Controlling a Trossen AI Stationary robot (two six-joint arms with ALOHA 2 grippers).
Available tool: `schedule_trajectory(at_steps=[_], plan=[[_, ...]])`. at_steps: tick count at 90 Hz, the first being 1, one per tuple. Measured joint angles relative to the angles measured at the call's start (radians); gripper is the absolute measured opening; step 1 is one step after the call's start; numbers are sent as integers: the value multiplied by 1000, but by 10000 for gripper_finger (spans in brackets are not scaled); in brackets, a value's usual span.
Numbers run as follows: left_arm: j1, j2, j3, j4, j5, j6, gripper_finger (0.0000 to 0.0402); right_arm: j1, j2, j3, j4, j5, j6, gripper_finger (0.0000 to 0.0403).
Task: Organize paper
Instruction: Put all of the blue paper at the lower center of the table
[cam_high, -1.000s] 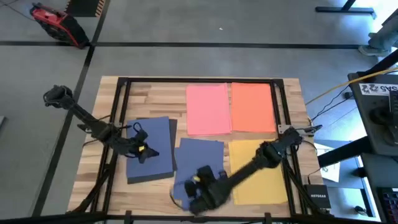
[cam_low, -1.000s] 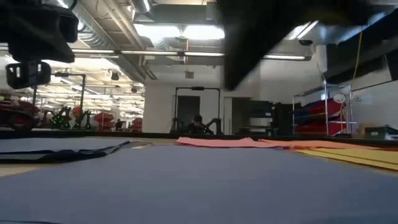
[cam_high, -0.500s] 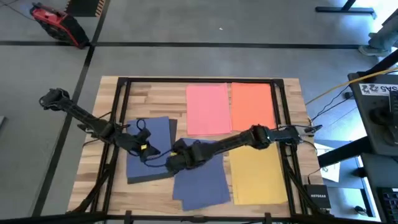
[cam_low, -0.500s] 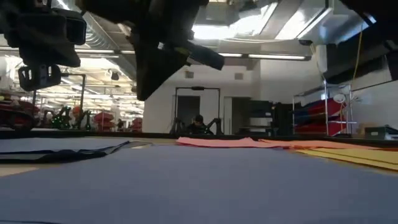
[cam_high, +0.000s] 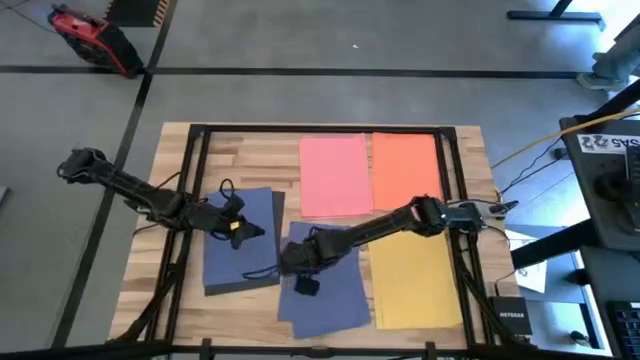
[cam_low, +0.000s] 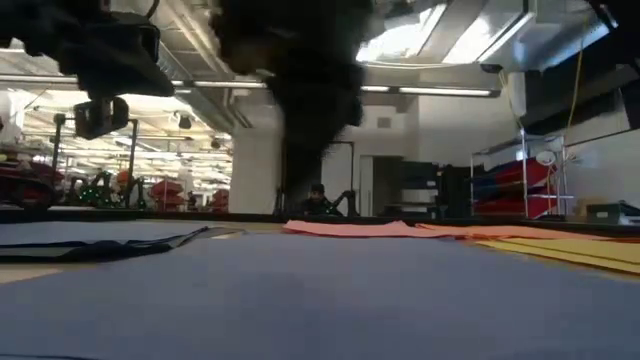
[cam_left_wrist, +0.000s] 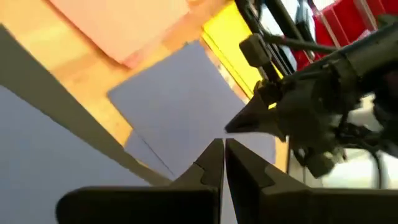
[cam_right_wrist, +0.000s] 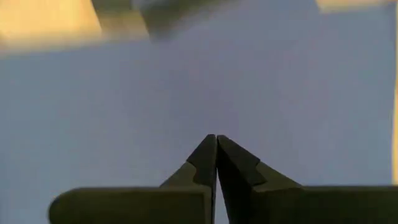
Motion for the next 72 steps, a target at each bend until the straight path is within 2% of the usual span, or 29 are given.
schedule_trajectory(at_steps=[6, 16, 27, 35, 45, 62, 72], plan=[[30, 1, 0, -1, 0, 8, 0, -14, -101, -159, 85, -12, -38, 0], [86, 10, 0, 9, 17, 30, 0, -41, -340, -453, 274, -21, -47, 0], [146, 69, 0, 78, 63, 60, 0, -79, -558, -780, 554, -65, 49, 0], [184, 153, 0, 174, 135, 79, 0, -96, -675, -945, 662, -64, 135, 0], [204, 290, 9, 302, 203, 148, 0, -107, -748, -1048, 648, -45, 179, 0], [206, 518, 87, 300, 244, 165, 0, -110, -776, -1085, 610, -19, 143, 0], [204, 626, 131, 300, 253, 134, 0, -112, -758, -1087, 607, 42, 141, 0]])
